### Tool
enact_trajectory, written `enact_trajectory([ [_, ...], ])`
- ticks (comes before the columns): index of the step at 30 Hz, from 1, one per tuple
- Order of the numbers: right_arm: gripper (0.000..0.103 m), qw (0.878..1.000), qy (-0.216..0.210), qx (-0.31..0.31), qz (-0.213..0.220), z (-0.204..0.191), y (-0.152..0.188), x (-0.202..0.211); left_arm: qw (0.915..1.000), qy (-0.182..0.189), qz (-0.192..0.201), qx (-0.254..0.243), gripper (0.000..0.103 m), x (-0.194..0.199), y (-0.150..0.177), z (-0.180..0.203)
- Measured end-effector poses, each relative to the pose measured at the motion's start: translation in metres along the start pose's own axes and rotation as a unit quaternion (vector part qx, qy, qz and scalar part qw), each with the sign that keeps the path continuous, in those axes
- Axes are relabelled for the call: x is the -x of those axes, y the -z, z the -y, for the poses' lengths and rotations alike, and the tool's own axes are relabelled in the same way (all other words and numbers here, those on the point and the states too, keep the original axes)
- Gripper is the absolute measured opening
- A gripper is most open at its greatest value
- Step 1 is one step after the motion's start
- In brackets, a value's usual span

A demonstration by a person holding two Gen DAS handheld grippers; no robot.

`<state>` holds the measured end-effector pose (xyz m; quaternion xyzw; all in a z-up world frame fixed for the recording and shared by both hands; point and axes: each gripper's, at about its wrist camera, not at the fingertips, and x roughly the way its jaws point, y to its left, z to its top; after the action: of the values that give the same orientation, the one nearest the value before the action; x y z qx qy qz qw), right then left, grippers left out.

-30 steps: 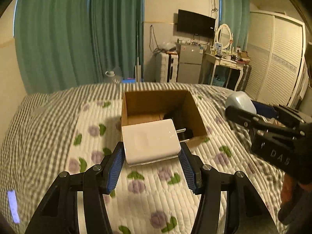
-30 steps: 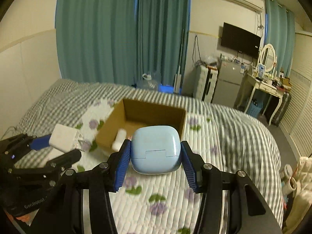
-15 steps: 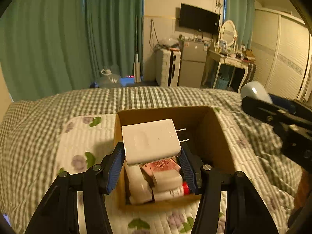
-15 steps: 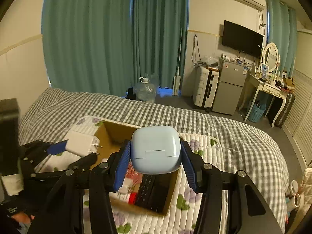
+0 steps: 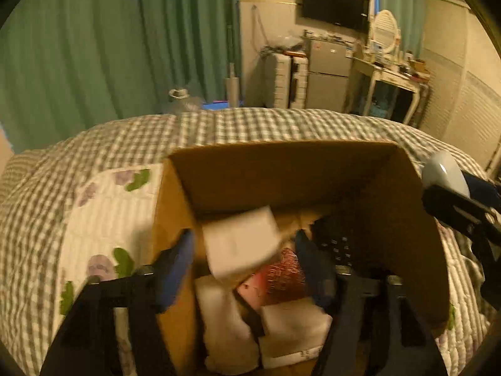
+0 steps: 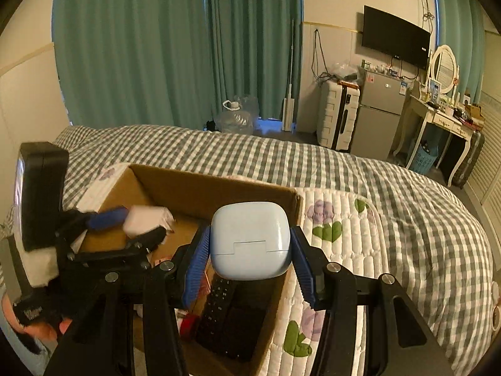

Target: Organize rigid objects

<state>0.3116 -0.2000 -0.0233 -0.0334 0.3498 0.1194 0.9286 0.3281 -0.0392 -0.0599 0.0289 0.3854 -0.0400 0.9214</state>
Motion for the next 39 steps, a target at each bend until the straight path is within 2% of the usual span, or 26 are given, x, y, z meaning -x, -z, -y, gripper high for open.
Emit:
enact_trajectory([
  [8, 0.05, 1.0, 0.004, 0.002, -0.005, -0.009, 0.002, 0.012, 0.9994, 0.0, 0.033, 0.014, 0.071, 0.053, -0.014, -0.02],
  [14, 0.05, 1.0, -0.013, 0.002, -0.026, -0.033, -0.004, -0.015, 0.9983, -0.011, 0.055, 0.014, 0.071, 0.083, -0.02, -0.041],
  [19, 0.05, 0.999, 0.007, -0.01, -0.052, -0.041, -0.008, -0.055, 0.9976, -0.018, 0.067, 0.007, 0.071, 0.082, -0.014, -0.056],
  [23, 0.051, 0.998, -0.017, -0.021, -0.054, -0.04, -0.011, -0.069, 0.9976, -0.015, 0.068, 0.005, 0.071, 0.069, -0.005, -0.064],
  [24, 0.061, 0.999, -0.007, -0.025, -0.047, -0.039, -0.012, -0.066, 0.9976, -0.013, 0.067, 0.005, 0.071, 0.066, -0.002, -0.066],
  [25, 0.073, 0.999, 0.001, -0.026, -0.038, -0.039, -0.013, -0.062, 0.9977, -0.011, 0.067, 0.005, 0.071, 0.066, 0.001, -0.067],
  [29, 0.074, 0.999, 0.006, -0.033, -0.028, -0.037, -0.015, -0.039, 0.9979, -0.01, 0.064, 0.002, 0.072, 0.071, 0.012, -0.066],
  [31, 0.074, 0.999, 0.005, -0.037, -0.018, -0.037, -0.017, -0.015, 0.9977, -0.015, 0.066, 0.001, 0.077, 0.085, 0.013, -0.063],
  [36, 0.074, 0.999, 0.024, -0.031, 0.013, -0.037, -0.028, 0.064, 0.9952, -0.019, 0.096, 0.006, 0.082, 0.143, 0.01, -0.055],
  [39, 0.075, 0.998, 0.036, -0.024, 0.039, -0.039, -0.029, 0.116, 0.9903, -0.024, 0.136, 0.008, 0.084, 0.192, 0.01, -0.05],
])
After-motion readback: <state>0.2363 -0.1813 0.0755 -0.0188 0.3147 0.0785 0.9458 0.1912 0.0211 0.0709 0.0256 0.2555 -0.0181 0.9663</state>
